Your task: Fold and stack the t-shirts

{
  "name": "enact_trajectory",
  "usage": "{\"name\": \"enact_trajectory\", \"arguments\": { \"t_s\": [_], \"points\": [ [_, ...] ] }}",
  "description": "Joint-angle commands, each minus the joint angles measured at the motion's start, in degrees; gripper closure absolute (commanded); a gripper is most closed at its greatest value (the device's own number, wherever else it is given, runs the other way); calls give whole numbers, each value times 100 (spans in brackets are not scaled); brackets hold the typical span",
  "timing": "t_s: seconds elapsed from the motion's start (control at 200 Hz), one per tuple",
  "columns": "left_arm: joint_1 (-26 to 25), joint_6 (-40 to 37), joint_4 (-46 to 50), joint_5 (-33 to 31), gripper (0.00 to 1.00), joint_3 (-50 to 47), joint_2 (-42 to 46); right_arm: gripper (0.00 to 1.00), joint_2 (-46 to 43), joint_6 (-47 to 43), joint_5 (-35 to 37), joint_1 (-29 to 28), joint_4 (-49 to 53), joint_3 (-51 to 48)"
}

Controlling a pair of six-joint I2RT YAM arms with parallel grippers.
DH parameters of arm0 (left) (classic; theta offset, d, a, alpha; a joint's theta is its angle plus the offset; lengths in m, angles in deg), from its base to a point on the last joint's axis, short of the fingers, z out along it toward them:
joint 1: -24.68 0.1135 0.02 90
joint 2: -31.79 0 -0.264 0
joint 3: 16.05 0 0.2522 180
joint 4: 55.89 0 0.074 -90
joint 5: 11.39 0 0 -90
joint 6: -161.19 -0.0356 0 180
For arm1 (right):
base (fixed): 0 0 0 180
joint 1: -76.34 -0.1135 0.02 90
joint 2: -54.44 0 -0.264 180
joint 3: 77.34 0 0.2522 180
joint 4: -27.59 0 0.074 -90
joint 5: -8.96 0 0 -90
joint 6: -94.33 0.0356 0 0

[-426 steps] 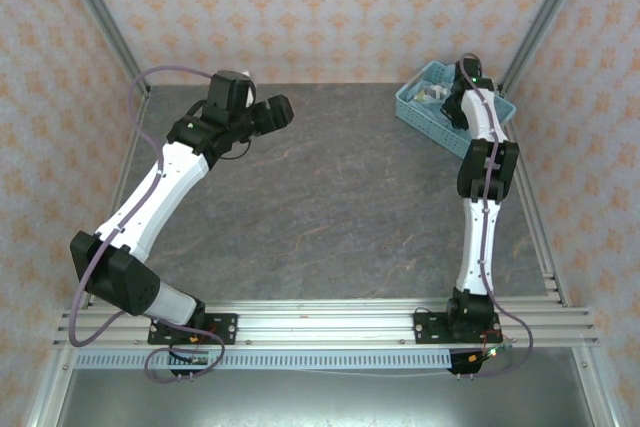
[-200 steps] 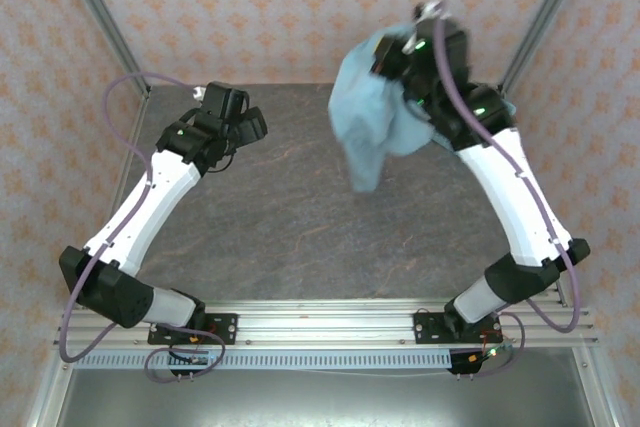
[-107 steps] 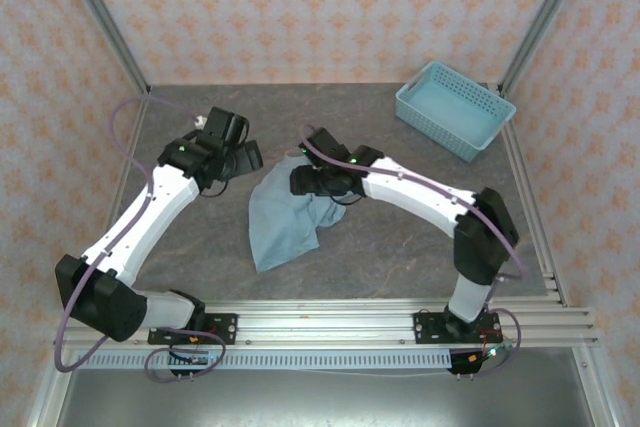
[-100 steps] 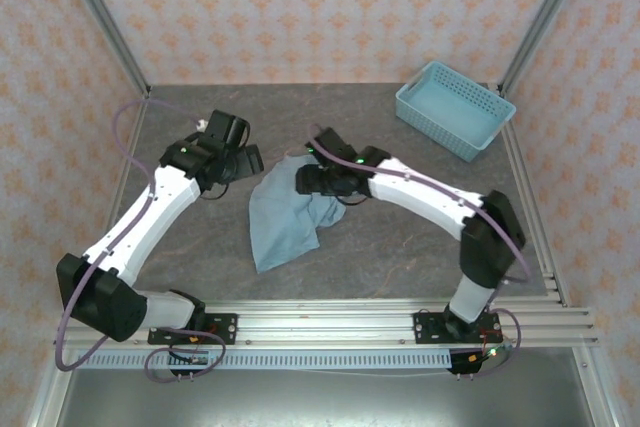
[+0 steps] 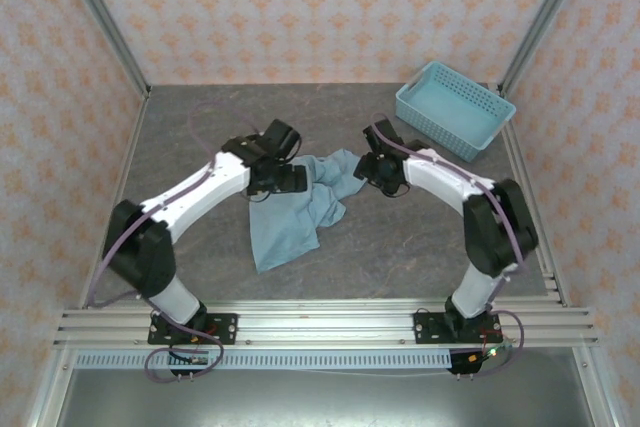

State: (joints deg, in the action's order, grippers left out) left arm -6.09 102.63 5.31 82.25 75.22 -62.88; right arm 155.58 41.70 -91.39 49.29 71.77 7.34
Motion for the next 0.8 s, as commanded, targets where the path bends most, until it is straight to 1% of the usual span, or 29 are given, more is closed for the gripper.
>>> {"name": "enact_trajectory", "arguments": {
  "t_s": [0.0,0.065,0.085,0.115,0.155,0.235,0.275,0.295,0.38,0.415,0.47,0.495,0.585,0.796],
  "points": [
    [-102,-260,67,-593,14,504,-524,42,565,198,-181,-20,-149,454],
    [-108,-310,169,-871,20,765,-864,45,896,302,-199,-20,-125,600],
    [-114,-339,189,-935,23,820,-951,46,960,318,-197,-20,-124,635],
    [-110,-389,201,-966,32,900,-1085,48,1091,336,-185,-20,-92,708],
    [-113,-431,235,-979,38,998,-1250,51,1238,362,-149,-20,-26,786],
    [-110,-461,350,-1022,42,1115,-1433,57,1445,411,-124,-20,69,926],
    [-107,-477,362,-1064,47,1118,-1618,61,1537,437,-109,-20,97,975],
    [-113,-480,351,-1084,52,1110,-1637,65,1570,454,-112,-20,108,993],
    [-88,-524,317,-1068,83,1077,-1652,84,1618,478,-33,-20,131,1041],
    [-84,-525,301,-1109,90,1052,-1606,91,1593,478,29,-20,146,1047],
    [-74,-517,279,-1220,99,1008,-1514,100,1516,434,165,-20,208,1068],
    [-57,-501,296,-1288,100,990,-1510,100,1470,410,248,-20,262,1091],
    [-6,-428,350,-1467,100,923,-1018,100,1243,274,595,-20,508,1166],
    [178,-251,483,-1400,100,509,145,100,322,-93,1443,-3,1090,1059]
  ]
}}
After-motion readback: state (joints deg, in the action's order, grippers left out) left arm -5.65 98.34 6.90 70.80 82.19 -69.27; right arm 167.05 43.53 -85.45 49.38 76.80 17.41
